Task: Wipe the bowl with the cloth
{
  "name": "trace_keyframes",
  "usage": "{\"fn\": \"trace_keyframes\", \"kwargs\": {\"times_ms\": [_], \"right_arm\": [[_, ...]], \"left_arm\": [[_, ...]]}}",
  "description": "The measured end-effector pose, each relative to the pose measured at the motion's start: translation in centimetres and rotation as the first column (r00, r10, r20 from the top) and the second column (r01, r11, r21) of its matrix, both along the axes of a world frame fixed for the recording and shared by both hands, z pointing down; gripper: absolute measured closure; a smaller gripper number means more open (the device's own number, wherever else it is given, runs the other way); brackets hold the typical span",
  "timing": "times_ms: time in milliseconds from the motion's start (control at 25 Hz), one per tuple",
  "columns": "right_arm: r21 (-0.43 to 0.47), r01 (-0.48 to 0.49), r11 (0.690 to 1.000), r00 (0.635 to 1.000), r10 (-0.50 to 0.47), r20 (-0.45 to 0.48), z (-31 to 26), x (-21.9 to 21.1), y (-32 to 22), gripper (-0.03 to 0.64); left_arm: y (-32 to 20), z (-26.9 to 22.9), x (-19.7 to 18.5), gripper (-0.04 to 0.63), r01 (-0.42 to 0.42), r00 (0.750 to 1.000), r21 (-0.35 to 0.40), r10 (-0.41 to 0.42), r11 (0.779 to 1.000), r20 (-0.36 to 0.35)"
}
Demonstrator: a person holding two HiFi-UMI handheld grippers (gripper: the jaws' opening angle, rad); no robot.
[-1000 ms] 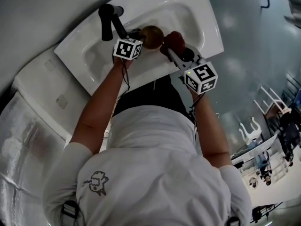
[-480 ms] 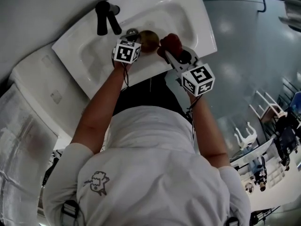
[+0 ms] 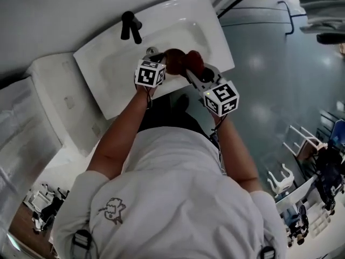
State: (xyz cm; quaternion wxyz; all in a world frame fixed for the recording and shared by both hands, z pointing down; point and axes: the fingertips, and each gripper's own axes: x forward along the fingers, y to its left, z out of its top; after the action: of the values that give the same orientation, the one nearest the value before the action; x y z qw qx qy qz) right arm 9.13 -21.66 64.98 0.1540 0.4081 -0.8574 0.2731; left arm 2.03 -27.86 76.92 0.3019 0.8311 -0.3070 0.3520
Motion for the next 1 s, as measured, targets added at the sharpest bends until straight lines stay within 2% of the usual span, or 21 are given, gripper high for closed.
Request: {"fn": "trace_keyframes", "kwargs": {"times_ms": [80,320,480,560,640,720,840,1000], "right_arm": [[0.031,0.013,0.999,1.000,-0.013,-0.010,-1.7,-0.1,0.6,0.506],[0.098,0.011,0.995,0.997,-0.003,-0.080,-6.0,-0.1,2.8,0.505],[0.157,0.032,0.987,0.982,-0.002,-0.190,-8.7,-0.3,3.2,0.506],[0.189,0.057,0.980,0.953,0.003,-0.302,-9.8,-0.4,3.5,0.505],[0.233,0.089,0.968,0.903,0.021,-0.430,-10.7,-0.3,3.9,0.505],[0.269,0.120,0.956,0.853,0.039,-0.521,-11.6,-0.3,4.1,0.505],[0.296,0.186,0.937,0.800,0.030,-0.599,-12.6,-0.8,4.4,0.506],[0.280,0.297,0.913,0.737,-0.032,-0.675,-12.7,-2.3,5.6,0.506]], "left_arm": [[0.6,-2.7,0.9,0.574,0.003,1.000,0.031,-0.002,1.000,-0.029],[2.9,-10.6,1.5,0.574,0.010,0.999,0.146,-0.005,0.989,-0.038],[4.1,-15.6,2.1,0.575,0.020,0.999,0.227,-0.010,0.974,-0.045],[5.4,-18.3,2.8,0.574,0.022,0.998,0.263,-0.005,0.965,-0.065],[6.8,-20.9,3.4,0.574,0.033,0.995,0.303,-0.004,0.952,-0.095],[7.9,-23.1,3.8,0.572,0.049,0.992,0.334,-0.007,0.941,-0.126],[8.9,-25.2,4.0,0.569,0.061,0.989,0.362,-0.007,0.930,-0.148],[10.3,-26.7,3.8,0.568,0.056,0.990,0.398,0.000,0.916,-0.140]]}}
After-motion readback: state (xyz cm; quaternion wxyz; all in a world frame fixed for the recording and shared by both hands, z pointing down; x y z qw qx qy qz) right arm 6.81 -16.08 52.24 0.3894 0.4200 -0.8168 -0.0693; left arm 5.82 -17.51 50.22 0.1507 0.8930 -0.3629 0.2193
